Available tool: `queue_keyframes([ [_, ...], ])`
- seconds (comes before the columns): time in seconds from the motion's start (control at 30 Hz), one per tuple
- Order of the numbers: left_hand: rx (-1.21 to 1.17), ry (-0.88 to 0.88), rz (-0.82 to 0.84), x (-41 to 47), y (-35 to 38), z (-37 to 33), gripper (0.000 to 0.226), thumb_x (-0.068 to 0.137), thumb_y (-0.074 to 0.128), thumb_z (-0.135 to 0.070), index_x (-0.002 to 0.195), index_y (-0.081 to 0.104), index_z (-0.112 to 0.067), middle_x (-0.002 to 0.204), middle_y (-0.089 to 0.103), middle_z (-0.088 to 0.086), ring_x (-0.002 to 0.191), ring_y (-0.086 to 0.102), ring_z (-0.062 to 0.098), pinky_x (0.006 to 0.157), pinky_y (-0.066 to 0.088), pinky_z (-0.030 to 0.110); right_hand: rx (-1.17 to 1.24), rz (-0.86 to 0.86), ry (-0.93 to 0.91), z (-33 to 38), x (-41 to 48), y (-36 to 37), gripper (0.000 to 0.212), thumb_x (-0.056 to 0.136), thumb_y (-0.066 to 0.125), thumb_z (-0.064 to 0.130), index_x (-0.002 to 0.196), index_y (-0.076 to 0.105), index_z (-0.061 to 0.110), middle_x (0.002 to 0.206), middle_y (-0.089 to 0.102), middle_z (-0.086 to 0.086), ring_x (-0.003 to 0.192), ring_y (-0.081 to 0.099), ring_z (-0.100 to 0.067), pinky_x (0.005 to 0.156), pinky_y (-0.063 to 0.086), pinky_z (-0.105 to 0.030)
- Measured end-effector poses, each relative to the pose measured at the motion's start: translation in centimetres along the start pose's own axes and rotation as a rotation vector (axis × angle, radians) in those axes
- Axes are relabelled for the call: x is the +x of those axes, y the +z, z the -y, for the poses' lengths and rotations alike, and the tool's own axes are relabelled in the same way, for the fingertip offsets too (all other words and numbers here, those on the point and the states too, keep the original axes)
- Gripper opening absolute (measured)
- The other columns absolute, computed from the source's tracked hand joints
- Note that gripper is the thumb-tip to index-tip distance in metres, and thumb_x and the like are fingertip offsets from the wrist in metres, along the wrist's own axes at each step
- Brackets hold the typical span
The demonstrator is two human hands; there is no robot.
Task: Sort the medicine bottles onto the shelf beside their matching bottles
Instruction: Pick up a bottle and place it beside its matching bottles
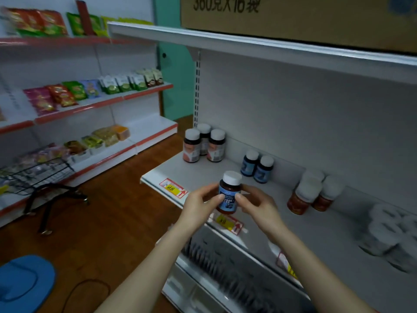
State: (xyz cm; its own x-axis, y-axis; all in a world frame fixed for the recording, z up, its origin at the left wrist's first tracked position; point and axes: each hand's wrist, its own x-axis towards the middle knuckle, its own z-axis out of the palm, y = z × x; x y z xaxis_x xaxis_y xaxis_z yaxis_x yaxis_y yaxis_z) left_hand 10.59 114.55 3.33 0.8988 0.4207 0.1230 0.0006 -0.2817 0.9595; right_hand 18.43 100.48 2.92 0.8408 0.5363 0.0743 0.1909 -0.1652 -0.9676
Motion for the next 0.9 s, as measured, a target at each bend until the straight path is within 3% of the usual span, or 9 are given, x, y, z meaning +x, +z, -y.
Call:
queue_keyframes([
  [0.1,-0.004,-0.007,0.068,3.6,0.9,0.4,0.036,0.086,0.057,-0.004,0.122,0.055,-0.006,0.108,0.058,-0.003,0.099,0.056,0.010,0.069,0.044,-0.002,-0.021,-0.045,0.028,-1.2,2.6,-0.9,0.022,0.086,0.061,0.023,0.105,0.056,0.033,0.095,0.065,0.009,0.089,0.061,0.001,0.080,0.051,-0.020],
  [0.27,0.044,-0.038,0.145,8.7,2.2,2.4,0.038,0.085,0.058,-0.004,0.122,0.055,-0.007,0.119,0.063,0.011,0.097,0.057,0.012,0.066,0.045,0.000,-0.092,-0.117,-0.005,-3.0,6.1,-1.5,0.032,0.086,0.060,0.013,0.118,0.058,0.016,0.098,0.064,0.005,0.082,0.060,0.011,0.070,0.047,-0.005],
  [0.43,0.070,-0.078,0.202,12.0,2.8,4.1,0.039,0.085,0.058,-0.005,0.123,0.056,-0.012,0.120,0.063,0.008,0.099,0.057,0.011,0.081,0.044,0.020,-0.105,-0.167,0.028,-4.6,8.4,-1.2,0.034,0.087,0.059,0.010,0.120,0.057,0.014,0.101,0.062,0.008,0.090,0.058,0.002,0.071,0.045,-0.003],
  [0.7,0.008,0.021,0.369,15.9,3.1,6.9,0.038,0.084,0.057,0.003,0.120,0.057,-0.009,0.113,0.056,-0.007,0.105,0.057,0.013,0.076,0.045,0.001,-0.127,-0.248,0.137,-6.5,10.9,-0.1,0.036,0.091,0.054,0.017,0.127,0.051,0.014,0.115,0.058,0.005,0.107,0.055,-0.009,0.077,0.045,-0.003],
  [0.83,-0.001,0.019,0.435,17.6,3.3,7.1,0.040,0.085,0.057,0.000,0.123,0.054,-0.011,0.114,0.055,-0.007,0.106,0.055,0.012,0.086,0.045,0.020,-0.083,-0.329,0.213,-6.3,11.7,0.3,0.036,0.093,0.050,0.025,0.128,0.050,0.015,0.117,0.058,0.005,0.104,0.054,-0.005,0.073,0.042,0.001],
  [0.9,-0.026,0.016,0.463,18.3,3.5,7.2,0.042,0.085,0.056,0.001,0.123,0.052,-0.017,0.115,0.055,-0.006,0.108,0.055,0.013,0.094,0.045,0.030,-0.063,-0.379,0.236,-6.0,12.1,0.5,0.032,0.094,0.045,0.030,0.123,0.054,0.019,0.107,0.059,0.007,0.089,0.055,0.000,0.067,0.042,-0.001],
])
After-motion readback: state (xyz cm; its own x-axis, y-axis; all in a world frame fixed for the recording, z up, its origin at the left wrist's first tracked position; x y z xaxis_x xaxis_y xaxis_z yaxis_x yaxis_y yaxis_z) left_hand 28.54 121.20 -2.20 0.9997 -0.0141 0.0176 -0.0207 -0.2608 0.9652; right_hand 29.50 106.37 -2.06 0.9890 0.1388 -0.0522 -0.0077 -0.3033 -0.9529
